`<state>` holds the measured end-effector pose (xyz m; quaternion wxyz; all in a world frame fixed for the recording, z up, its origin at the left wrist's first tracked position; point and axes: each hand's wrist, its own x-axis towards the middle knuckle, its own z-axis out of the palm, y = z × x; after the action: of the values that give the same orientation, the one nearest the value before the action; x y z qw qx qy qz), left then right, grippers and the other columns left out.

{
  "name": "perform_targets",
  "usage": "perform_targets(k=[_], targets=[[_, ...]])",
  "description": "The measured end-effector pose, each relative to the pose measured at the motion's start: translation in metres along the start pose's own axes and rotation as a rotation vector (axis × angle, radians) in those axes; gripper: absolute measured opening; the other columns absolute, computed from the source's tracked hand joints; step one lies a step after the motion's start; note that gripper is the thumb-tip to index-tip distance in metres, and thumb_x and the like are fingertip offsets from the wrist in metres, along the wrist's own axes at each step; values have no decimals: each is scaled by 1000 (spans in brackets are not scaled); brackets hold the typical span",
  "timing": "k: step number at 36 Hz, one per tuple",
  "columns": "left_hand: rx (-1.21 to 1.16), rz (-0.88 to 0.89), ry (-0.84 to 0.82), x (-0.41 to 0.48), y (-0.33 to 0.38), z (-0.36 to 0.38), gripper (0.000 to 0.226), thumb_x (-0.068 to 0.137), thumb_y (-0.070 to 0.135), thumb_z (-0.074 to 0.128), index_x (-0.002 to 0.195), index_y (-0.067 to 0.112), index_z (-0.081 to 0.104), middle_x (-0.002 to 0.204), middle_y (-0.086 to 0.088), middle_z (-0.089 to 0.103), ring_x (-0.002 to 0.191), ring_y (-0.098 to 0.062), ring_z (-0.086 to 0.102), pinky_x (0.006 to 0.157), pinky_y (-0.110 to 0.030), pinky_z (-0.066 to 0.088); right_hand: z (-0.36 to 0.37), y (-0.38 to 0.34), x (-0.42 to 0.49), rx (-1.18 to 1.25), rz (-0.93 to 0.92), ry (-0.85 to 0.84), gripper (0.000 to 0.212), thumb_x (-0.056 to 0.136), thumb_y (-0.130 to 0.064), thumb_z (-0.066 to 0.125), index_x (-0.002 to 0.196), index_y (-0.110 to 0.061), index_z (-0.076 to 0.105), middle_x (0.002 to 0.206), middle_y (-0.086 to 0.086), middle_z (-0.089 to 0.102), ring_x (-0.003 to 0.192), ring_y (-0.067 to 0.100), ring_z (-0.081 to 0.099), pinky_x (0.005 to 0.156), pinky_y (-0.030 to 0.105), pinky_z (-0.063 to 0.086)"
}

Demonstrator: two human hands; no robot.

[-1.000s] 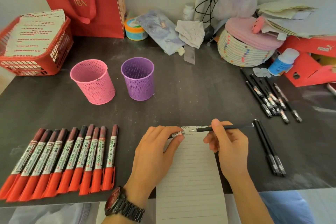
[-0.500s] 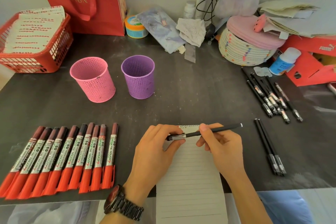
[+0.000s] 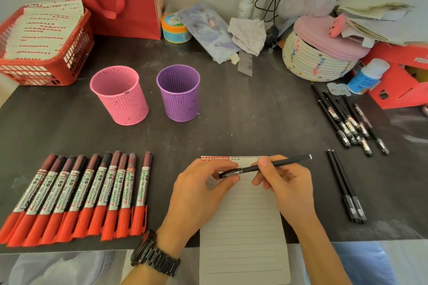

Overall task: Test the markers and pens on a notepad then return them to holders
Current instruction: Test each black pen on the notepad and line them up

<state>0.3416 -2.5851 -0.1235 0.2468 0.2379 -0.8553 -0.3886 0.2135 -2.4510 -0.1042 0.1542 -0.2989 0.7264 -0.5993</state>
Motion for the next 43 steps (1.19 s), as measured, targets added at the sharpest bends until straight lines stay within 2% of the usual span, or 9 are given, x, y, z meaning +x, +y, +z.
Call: perform_targets(k=[4,10,22,24,27,31,34,38,43], targets=[[2,31,26,0,1,-2,28,79,59,60,103,47,70,102,46,55,95,6,57,77,-2,40,2,0,0,-17,-18,-39,11,93,-31,62,93,-30,73,67,-8,74,60,6,68,56,11,49],[-40,26,52,-1,4,-3,28,77,51,67,100,37,76,94,36,60,95,6,59,76,-2,40,4,0,1,-26,-34,-80,11,92,-37,63,95,-33,73,71,-9,75,64,8,71,57,12,51],[-56,3,83,-3,2,-2,21,74,28,83,94,34,80,90,29,67,96,-1,61,76,-4,43,8,-1,0,-51,-12,-135,15,88,-50,64,97,-44,74,76,-9,76,72,15,73,59,24,55],[-65,25,90,-2,3,-3,19,76,31,80,94,40,78,92,30,68,98,0,61,77,-4,42,9,-2,0,-71,-22,-139,14,88,-48,64,98,-44,74,77,-10,76,75,17,73,60,30,56],[-23,60,63,-1,6,-4,15,81,48,68,95,48,72,101,38,63,99,1,59,76,-7,44,10,-2,0,-91,-50,-140,10,90,-40,68,97,-38,75,78,-9,76,76,16,73,62,23,53],[110,3,25,1,1,-1,30,81,54,66,110,47,67,105,34,62,108,7,48,81,-10,40,8,2,-1,-74,-14,-54,5,95,-28,68,95,-27,72,77,-6,75,71,14,71,60,27,55],[182,14,30,1,-3,2,33,82,45,71,114,45,63,118,33,57,111,6,43,93,-24,38,1,0,-2,-17,48,58,17,94,-39,61,94,-23,68,78,-1,74,63,10,66,59,19,51],[296,-4,-12,0,-9,5,29,84,49,70,113,46,64,122,27,58,116,-2,45,96,-30,34,-29,-3,-2,-41,64,79,27,95,-46,51,100,-22,61,91,-5,76,75,14,73,62,24,58],[354,-1,-20,2,-14,9,26,84,53,67,108,47,65,117,30,57,113,-1,45,94,-29,31,-94,-7,-1,-136,149,115,29,79,-53,67,89,-26,67,86,1,77,81,20,76,69,25,60]])
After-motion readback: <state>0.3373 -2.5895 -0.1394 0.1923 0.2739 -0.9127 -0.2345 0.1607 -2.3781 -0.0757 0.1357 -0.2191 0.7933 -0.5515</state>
